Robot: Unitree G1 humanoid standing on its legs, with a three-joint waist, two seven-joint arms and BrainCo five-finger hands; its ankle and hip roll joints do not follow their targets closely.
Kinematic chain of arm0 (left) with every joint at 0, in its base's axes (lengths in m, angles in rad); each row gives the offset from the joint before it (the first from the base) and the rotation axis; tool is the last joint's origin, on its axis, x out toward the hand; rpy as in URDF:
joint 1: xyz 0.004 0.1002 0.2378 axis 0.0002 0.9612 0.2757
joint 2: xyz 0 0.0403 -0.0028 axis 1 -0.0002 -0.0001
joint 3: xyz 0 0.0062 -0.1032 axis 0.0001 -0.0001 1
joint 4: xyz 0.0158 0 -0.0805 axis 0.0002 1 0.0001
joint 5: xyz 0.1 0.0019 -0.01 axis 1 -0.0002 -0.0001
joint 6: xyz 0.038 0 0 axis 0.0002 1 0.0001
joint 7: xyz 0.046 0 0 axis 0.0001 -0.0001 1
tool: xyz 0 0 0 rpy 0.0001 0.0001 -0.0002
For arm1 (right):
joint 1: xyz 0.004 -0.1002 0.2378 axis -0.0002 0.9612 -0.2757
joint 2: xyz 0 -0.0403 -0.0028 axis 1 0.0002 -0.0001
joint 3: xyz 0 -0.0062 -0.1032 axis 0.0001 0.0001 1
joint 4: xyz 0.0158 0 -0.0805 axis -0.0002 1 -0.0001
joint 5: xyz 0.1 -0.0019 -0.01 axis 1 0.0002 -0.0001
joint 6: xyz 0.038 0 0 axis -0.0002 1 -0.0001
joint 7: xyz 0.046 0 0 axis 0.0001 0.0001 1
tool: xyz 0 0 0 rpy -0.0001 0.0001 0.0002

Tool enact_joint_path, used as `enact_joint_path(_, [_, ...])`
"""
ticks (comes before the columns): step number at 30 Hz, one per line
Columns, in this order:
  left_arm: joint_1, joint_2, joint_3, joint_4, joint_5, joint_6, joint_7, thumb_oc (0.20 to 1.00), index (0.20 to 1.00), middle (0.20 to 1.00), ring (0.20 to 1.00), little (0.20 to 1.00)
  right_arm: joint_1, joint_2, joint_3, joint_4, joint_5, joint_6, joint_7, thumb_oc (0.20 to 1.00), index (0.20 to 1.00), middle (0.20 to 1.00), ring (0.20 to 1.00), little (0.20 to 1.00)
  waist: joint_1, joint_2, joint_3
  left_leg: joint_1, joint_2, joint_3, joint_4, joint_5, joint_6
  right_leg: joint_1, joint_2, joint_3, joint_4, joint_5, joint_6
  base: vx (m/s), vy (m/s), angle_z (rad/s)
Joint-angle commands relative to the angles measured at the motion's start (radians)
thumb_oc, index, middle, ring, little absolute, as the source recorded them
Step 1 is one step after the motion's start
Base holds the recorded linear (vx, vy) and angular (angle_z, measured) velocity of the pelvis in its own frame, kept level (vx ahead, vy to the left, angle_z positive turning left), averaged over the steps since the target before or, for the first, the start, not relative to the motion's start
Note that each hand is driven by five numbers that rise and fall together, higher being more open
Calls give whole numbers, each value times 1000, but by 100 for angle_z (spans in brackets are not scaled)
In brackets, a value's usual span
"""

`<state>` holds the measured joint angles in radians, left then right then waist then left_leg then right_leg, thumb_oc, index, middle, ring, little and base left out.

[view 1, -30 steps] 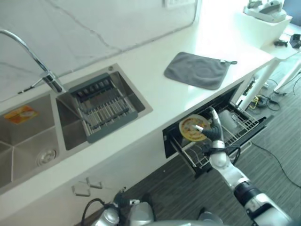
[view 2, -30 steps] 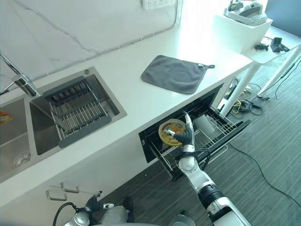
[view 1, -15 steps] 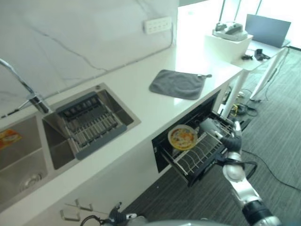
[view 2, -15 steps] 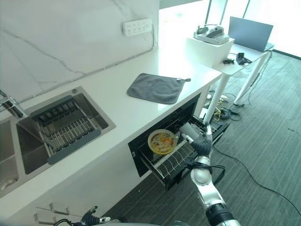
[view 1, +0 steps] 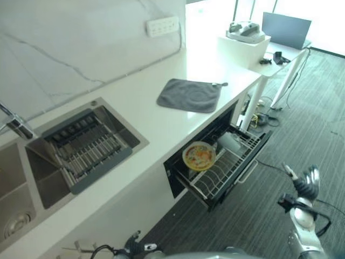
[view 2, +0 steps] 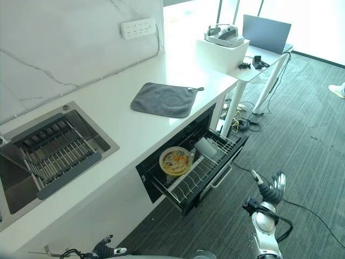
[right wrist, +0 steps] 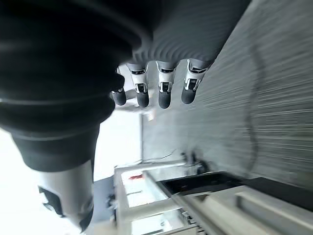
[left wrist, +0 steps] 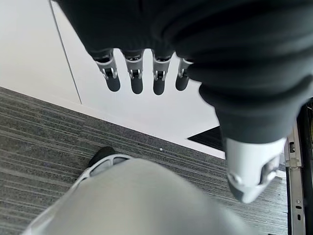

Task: Place the dishes in the dishwasher.

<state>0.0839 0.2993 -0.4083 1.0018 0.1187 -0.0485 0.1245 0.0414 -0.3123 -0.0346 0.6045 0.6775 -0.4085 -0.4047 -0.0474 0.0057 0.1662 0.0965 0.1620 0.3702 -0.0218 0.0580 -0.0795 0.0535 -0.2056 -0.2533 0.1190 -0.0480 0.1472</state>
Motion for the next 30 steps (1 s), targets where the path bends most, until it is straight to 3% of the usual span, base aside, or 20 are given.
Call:
enact_joint_path(1, [-92, 19, -33, 9, 65, 14, 39, 1000, 1000, 1000, 1000, 1000, -115, 6, -9, -30, 197, -34, 151, 1000, 1000, 1000, 1000, 1000, 9, 26, 96, -58, -2, -74, 207, -196, 67, -48, -4, -27, 256, -183, -66, 0, 0, 0])
enact_joint_path(7, [-151, 0, -80, 45, 41, 24, 38, 1000, 1000, 1000, 1000, 1000, -220, 38, 68, 82, 297, 2, 313, 1000, 1000, 1000, 1000, 1000, 39, 43, 142, -151, -4, -121, 356, -241, 54, -104, -27, -18, 404, -253, -87, 35, 9, 7])
enact_joint_path(9, [-156, -11, -92, 50, 42, 8, 32, 1000, 1000, 1000, 1000, 1000, -249, 31, 77, 106, 331, 35, 392, 1000, 1000, 1000, 1000, 1000, 45, 54, 151, -184, -1, -126, 371, -218, 56, -132, -28, -23, 435, -249, -105, 25, 76, 20])
enact_joint_path(11, [-157, -16, -104, 50, 30, 0, 28, 1000, 1000, 1000, 1000, 1000, -272, 24, 83, 117, 359, 92, 460, 1000, 1000, 1000, 1000, 1000, 52, 56, 159, -195, -10, -144, 393, -238, 49, -148, -38, -8, 483, -283, -101, 94, 73, 19])
enact_joint_path(19, [-148, -5, -118, 42, 54, -32, 26, 1000, 1000, 1000, 1000, 1000, -355, 3, 114, 132, 326, 222, 680, 1000, 1000, 1000, 1000, 1000, 91, 58, 193, -243, -27, -189, 436, -233, 61, -203, -64, -5, 591, -307, -106, 59, 56, 12])
enact_joint_path(22, [-167, 16, -124, 34, 70, -25, 19, 1000, 1000, 1000, 1000, 1000, -420, -15, 133, 127, 320, 245, 732, 1000, 1000, 1000, 1000, 1000, 108, 59, 211, -267, -34, -205, 443, -226, 63, -229, -70, -8, 620, -311, -106, -29, 43, 17])
enact_joint_path(24, [-180, 33, -122, 29, 75, -22, 13, 1000, 1000, 1000, 1000, 1000, -481, -30, 141, 121, 329, 268, 756, 1000, 1000, 1000, 1000, 1000, 122, 66, 225, -284, -35, -210, 429, -194, 71, -250, -69, -20, 627, -291, -113, -54, 58, 17])
enact_joint_path(25, [-185, 42, -125, 27, 87, -30, 11, 1000, 1000, 1000, 1000, 1000, -517, -43, 142, 124, 323, 282, 774, 1000, 1000, 1000, 1000, 1000, 131, 64, 231, -277, -46, -223, 429, -210, 65, -246, -71, -12, 635, -310, -101, 72, 51, 19])
enact_joint_path(30, [-205, 83, -181, -14, 210, -33, -17, 1000, 1000, 1000, 1000, 1000, -644, -102, 136, 160, 343, 347, 814, 1000, 1000, 1000, 1000, 1000, 161, 69, 250, -286, -50, -231, 415, -190, 59, -242, -80, -31, 633, -306, -94, 29, 61, 19])
